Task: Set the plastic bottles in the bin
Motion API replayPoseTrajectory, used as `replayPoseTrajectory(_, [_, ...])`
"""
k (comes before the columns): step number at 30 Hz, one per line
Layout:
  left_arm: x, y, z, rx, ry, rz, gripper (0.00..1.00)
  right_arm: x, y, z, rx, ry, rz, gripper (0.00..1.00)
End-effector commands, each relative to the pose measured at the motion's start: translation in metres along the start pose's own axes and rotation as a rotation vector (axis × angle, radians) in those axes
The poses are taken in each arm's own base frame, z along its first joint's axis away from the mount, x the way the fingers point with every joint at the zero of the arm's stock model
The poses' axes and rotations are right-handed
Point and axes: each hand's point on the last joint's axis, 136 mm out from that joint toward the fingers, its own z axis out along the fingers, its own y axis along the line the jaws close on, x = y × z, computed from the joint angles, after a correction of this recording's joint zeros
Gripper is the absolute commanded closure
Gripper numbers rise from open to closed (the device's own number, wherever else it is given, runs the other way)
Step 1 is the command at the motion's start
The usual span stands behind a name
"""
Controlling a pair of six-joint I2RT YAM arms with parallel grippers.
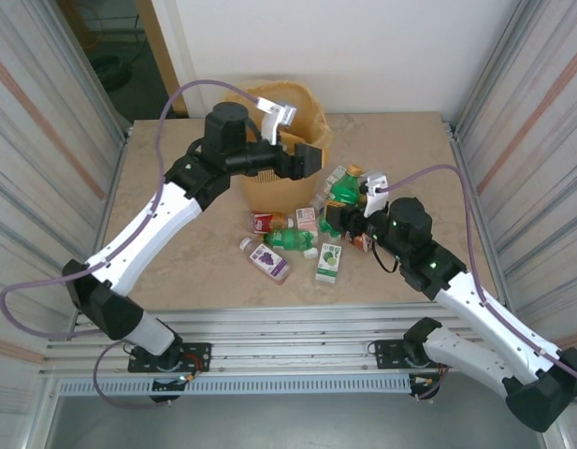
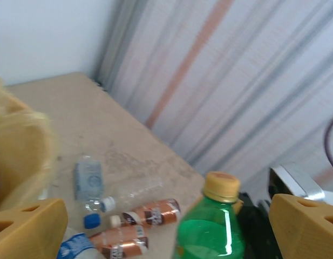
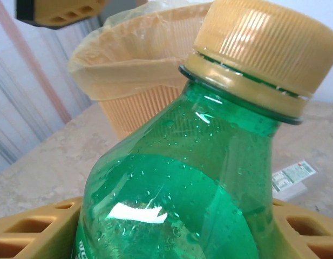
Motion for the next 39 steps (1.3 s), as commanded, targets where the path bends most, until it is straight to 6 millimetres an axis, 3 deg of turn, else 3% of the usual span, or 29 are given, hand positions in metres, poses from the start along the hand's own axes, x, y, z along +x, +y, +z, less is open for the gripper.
replayPoseTrajectory(1, [0.01, -0.027, 0.004, 0.127, 0.078, 0.059, 0.07, -0.028, 0.022, -0.001, -0.095, -0.065, -0.058, 0.49])
replayPoseTrajectory(6, [0.022, -0.027, 0.013, 0.135, 0.131, 0.095, 0.08, -0.032, 0.03, 0.004, -0.127, -0.063, -0.062, 0.49])
replayPoseTrajectory(12, [0.032, -0.017, 0.025, 0.125, 0.174, 0.083, 0.15, -0.036, 0.039, 0.005, -0.161, -0.064, -0.064, 0.49])
replayPoseTrajectory(19, [0.035, -0.022, 0.034, 0.172, 0.194, 0.082, 0.25, -0.036, 0.043, 0.01, -0.171, -0.049, -0.073, 0.49])
replayPoseTrajectory(21, [0.037, -0.023, 0.036, 0.181, 0.198, 0.078, 0.33, -0.036, 0.042, 0.012, -0.166, -0.047, -0.073, 0.49])
replayPoseTrajectory(27, [0.035, -0.018, 0.035, 0.145, 0.191, 0.09, 0.73, -0.032, 0.037, 0.015, -0.133, -0.034, -0.064, 0.41])
replayPoseTrajectory(30, [0.032, -0.011, 0.034, 0.094, 0.179, 0.1, 0.87, -0.031, 0.03, 0.016, -0.096, -0.029, -0.052, 0.4])
replayPoseTrajectory(32, [0.028, -0.007, 0.031, 0.068, 0.166, 0.107, 0.93, -0.029, 0.027, 0.016, -0.082, -0.027, -0.048, 0.33])
replayPoseTrajectory(39, [-0.012, 0.009, 0.011, -0.047, 0.063, 0.139, 0.93, -0.021, 0.015, 0.008, -0.014, -0.006, 0.001, 0.04])
